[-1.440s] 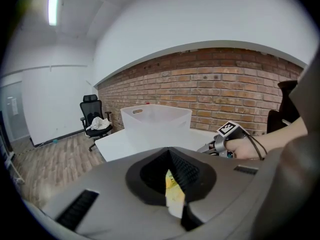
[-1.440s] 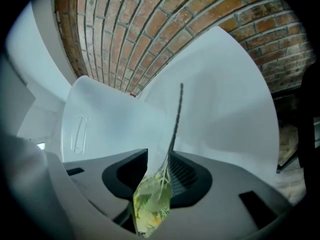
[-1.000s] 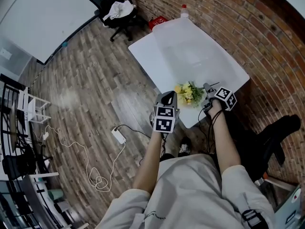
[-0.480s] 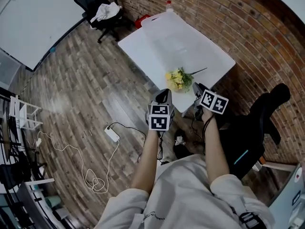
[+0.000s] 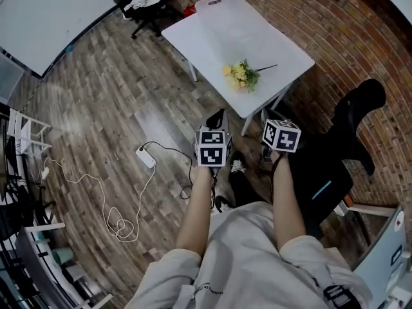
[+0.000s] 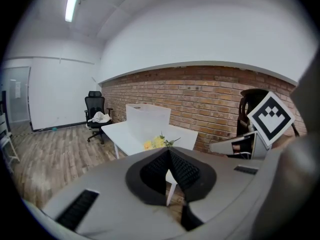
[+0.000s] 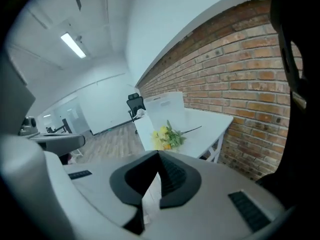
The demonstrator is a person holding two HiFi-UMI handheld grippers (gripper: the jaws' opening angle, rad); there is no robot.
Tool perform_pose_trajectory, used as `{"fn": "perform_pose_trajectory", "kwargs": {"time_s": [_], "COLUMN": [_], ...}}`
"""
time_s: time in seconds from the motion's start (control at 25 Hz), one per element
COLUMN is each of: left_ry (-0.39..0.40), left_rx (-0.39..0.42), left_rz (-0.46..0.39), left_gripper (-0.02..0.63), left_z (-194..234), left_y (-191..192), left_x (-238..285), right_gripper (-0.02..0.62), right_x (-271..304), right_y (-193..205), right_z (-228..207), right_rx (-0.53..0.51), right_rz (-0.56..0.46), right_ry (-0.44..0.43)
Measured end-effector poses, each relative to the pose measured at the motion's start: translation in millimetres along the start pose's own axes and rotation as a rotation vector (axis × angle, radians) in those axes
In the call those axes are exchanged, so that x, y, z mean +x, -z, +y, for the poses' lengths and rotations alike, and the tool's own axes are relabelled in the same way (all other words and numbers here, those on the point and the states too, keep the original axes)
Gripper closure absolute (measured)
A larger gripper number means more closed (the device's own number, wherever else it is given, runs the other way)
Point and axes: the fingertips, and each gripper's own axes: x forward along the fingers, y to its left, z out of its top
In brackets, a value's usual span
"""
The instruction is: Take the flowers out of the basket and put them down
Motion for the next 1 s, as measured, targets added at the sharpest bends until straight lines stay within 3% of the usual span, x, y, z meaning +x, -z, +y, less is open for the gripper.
{"fn": "perform_pose_trajectory", "kwargs": {"time_s": [0.52, 1.0], "left_ry": [0.04, 0.038], "left_rx": [0.017, 0.024], "left_rz": [-0.004, 0.027], "left_gripper": [0.581, 0.581], "left_z": [-14.3, 16.2], "left_y": [16.0, -8.8], "left_x": [-23.7, -6.6], "right_gripper": [0.58, 0.58], "right_x": [-38.7, -2.7], "right_y": [28.8, -1.1], "right_z": [1.1, 13.5], "right_rx": [-0.039, -0.123], "right_rz": [0.033, 0.082], "right_ry": [0.052, 0.017]}}
